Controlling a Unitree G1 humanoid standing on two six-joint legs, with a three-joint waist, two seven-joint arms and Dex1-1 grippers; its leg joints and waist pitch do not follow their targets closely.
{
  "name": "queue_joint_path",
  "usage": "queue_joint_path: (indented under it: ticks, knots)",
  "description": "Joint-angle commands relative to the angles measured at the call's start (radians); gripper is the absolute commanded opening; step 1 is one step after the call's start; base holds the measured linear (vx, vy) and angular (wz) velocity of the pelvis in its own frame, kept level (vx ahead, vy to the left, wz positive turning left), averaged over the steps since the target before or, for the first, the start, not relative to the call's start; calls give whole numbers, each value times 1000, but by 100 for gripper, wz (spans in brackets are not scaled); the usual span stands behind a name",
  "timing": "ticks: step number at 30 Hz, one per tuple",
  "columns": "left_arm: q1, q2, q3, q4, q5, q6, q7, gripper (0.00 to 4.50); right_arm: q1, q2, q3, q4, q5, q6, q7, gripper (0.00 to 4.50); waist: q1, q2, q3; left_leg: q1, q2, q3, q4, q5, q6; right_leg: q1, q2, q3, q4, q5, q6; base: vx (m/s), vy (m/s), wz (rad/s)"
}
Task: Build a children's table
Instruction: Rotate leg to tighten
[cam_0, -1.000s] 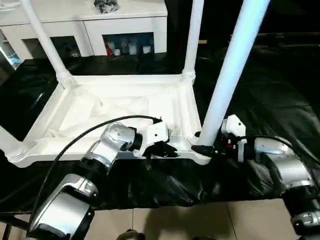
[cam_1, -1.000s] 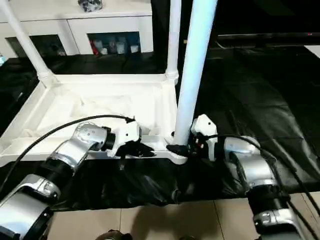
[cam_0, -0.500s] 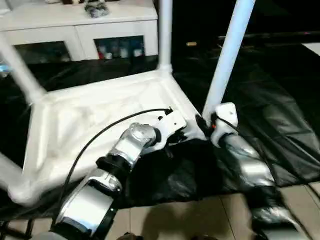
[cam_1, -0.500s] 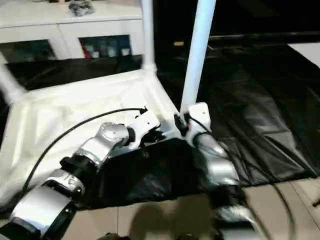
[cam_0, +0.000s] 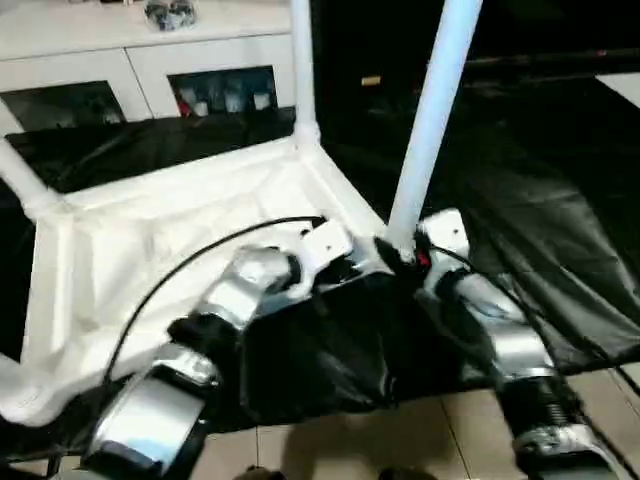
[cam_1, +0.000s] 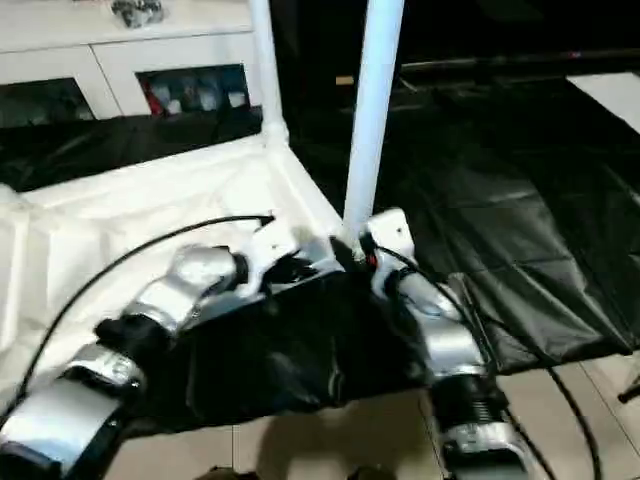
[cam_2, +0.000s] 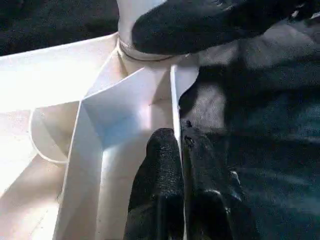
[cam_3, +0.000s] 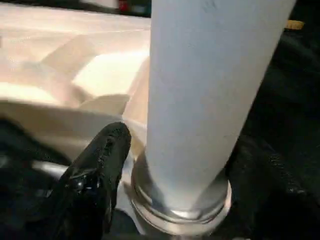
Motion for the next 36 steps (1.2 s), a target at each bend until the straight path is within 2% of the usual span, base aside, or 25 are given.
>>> queue_joint_path:
  ticks: [1, 3, 6, 7, 9, 10, 11, 12, 14, 15, 23, 25, 29, 30, 31, 33, 34, 36]
  knots:
    - [-2, 15, -11, -53, -11, -53, -58, 0, 12, -19, 51, -18, 28, 1, 115, 311, 10, -10, -72, 22, 73, -39, -69, -241, 100, 51, -70, 39, -62, -199, -267, 0, 0, 0]
    - [7, 41, -16, -68, -26, -65, -120, 0, 1, -61, 37, -13, 41, -5, 199, 311, 13, -9, -70, 24, 77, -38, -72, -265, 86, 48, -70, 42, -65, -235, -260, 0, 0, 0]
    - [11, 56, -20, -75, -35, -73, -161, 0, -7, -87, 40, -17, 57, 7, 268, 311, 23, -9, -70, 25, 80, -37, -74, -263, 76, 47, -68, 42, -61, -229, -260, 0, 0, 0]
    - [11, 69, -22, -76, -40, -83, -191, 0, -7, -119, 54, -31, 79, 14, 345, 311, 26, -10, -71, 25, 80, -37, -74, -257, 74, 46, -68, 43, -60, -215, -263, 0, 0, 0]
    - [8, 88, -25, -77, -44, -95, -231, 0, -8, -169, 82, -47, 107, 35, 474, 311, 37, -17, -73, 25, 82, -35, -70, -233, 88, 50, -69, 42, -54, -188, -267, 0, 0, 0]
    - [8, 88, -25, -77, -44, -95, -231, 0, -8, -169, 82, -47, 107, 35, 474, 311, 37, -17, -73, 25, 82, -35, -70, -233, 88, 50, -69, 42, -54, -188, -267, 0, 0, 0]
    - [8, 94, -25, -78, -48, -95, -245, 0, -10, -182, 90, -50, 116, 49, 509, 286, 43, -14, -74, 24, 83, -34, -68, -215, 97, 47, -70, 43, -50, -169, -272, 0, 0, 0]
    - [8, 106, -28, -78, -50, -102, -272, 0, -15, -207, 104, -52, 127, 63, 572, 279, 46, -15, -73, 24, 81, -34, -68, -216, 100, 48, -70, 41, -52, -176, -275, 0, 0, 0]
    - [9, 110, -29, -78, -49, -106, -281, 0, -17, -214, 108, -51, 128, 63, 592, 279, 49, -16, -73, 23, 82, -34, -68, -215, 98, 48, -72, 42, -52, -184, -273, 0, 0, 0]
    - [10, 118, -31, -80, -49, -107, -299, 0, -23, -222, 111, -44, 130, 73, 623, 261, 53, -15, -73, 26, 83, -33, -67, -219, 92, 45, -72, 43, -53, -195, -272, 0, 0, 0]
    - [2, 116, -20, -64, -51, -104, -290, 0, -32, -219, 115, -36, 140, 94, 633, 202, 55, -17, -72, 26, 82, -35, -69, -227, 71, 45, -73, 43, -54, -226, -263, 0, 0, 0]
    - [-6, 104, -10, -53, -46, -82, -245, 0, -22, -204, 108, -42, 139, 117, 596, 196, 55, -17, -72, 25, 82, -34, -69, -223, 71, 44, -72, 43, -54, -225, -263, 0, 0, 0]
    - [-36, 60, 21, -24, -30, -17, -86, 0, -27, -138, 58, 8, 70, 114, 353, 195, 47, -22, -70, 27, 78, -36, -71, -239, 48, 40, -74, 44, -62, -279, -245, 0, 0, 0]
    - [-36, 60, 21, -24, -30, -17, -86, 0, -27, -138, 58, 8, 70, 114, 353, 194, 46, -22, -71, 27, 78, -38, -71, -238, 44, 41, -75, 44, -62, -286, -240, 0, 0, 0]
    - [-45, 37, 28, -21, -24, 8, -33, 0, -36, -105, 33, 33, 55, 125, 246, 194, 43, -25, -70, 25, 76, -37, -72, -237, 43, 42, -74, 44, -63, -292, -237, 0, 0, 0]
    - [-56, -12, 39, -24, -16, 63, 63, 0, -52, -41, -12, 74, 37, 143, 56, 193, 32, -21, -69, 27, 75, -40, -73, -245, 27, 38, -72, 44, -68, -317, -225, 0, 0, 0]
    - [-59, -42, 43, -31, -15, 89, 105, 0, -59, -8, -26, 90, 28, 150, -28, 193, 30, -17, -70, 28, 74, -40, -73, -247, 25, 38, -72, 43, -68, -317, -223, 0, 0, 0]
    - [-63, -94, 48, -43, -16, 131, 174, 0, -70, 50, -45, 113, 12, 156, -160, 193, 20, -20, -72, 24, 71, -41, -74, -236, 24, 39, -70, 42, -67, -289, -227, 0, 0, 0]
